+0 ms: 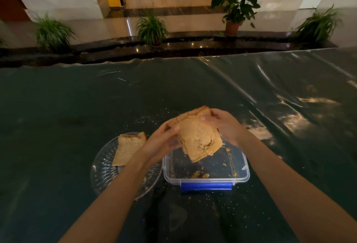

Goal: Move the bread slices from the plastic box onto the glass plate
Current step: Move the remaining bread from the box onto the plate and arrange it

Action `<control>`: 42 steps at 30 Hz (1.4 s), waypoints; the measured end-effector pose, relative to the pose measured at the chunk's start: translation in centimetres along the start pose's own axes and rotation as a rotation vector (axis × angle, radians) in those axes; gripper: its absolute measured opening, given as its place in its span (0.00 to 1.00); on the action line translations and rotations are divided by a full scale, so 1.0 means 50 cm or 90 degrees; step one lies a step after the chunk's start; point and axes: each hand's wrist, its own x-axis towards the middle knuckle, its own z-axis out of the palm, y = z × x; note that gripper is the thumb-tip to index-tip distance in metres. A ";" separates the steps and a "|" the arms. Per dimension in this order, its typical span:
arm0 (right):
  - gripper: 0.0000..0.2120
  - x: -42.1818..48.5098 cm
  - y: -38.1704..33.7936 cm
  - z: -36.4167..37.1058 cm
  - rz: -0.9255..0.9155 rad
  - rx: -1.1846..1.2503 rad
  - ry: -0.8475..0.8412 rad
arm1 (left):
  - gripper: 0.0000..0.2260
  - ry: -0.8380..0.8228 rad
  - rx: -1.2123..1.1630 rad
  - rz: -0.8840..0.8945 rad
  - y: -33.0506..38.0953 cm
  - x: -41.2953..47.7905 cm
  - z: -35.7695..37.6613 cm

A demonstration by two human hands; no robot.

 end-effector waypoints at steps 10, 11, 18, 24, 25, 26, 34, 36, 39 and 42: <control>0.19 0.008 0.025 0.215 0.168 0.085 0.152 | 0.25 0.318 0.141 0.027 -0.015 -0.077 -0.064; 0.19 0.010 0.027 0.240 0.166 0.061 0.166 | 0.25 0.349 0.183 0.021 -0.012 -0.086 -0.080; 0.20 0.028 0.036 0.413 0.153 -0.073 0.131 | 0.19 0.497 0.340 0.008 0.002 -0.135 -0.176; 0.18 0.058 0.046 0.481 0.179 -0.097 0.165 | 0.14 0.520 0.375 -0.005 0.008 -0.131 -0.227; 0.18 0.064 0.049 0.488 0.176 -0.095 0.179 | 0.14 0.520 0.385 -0.008 0.009 -0.127 -0.237; 0.17 0.070 0.052 0.495 0.172 -0.102 0.187 | 0.13 0.518 0.402 -0.011 0.010 -0.123 -0.247; 0.19 0.107 0.087 0.533 0.138 -0.174 0.215 | 0.15 0.487 0.503 -0.030 -0.012 -0.079 -0.301; 0.18 0.112 0.099 0.536 0.143 -0.194 0.220 | 0.15 0.482 0.547 -0.046 -0.020 -0.068 -0.310; 0.19 0.116 0.117 0.538 0.148 -0.258 0.225 | 0.17 0.473 0.603 -0.060 -0.032 -0.058 -0.324; 0.20 0.120 0.130 0.538 0.156 -0.296 0.227 | 0.20 0.491 0.619 -0.086 -0.039 -0.055 -0.337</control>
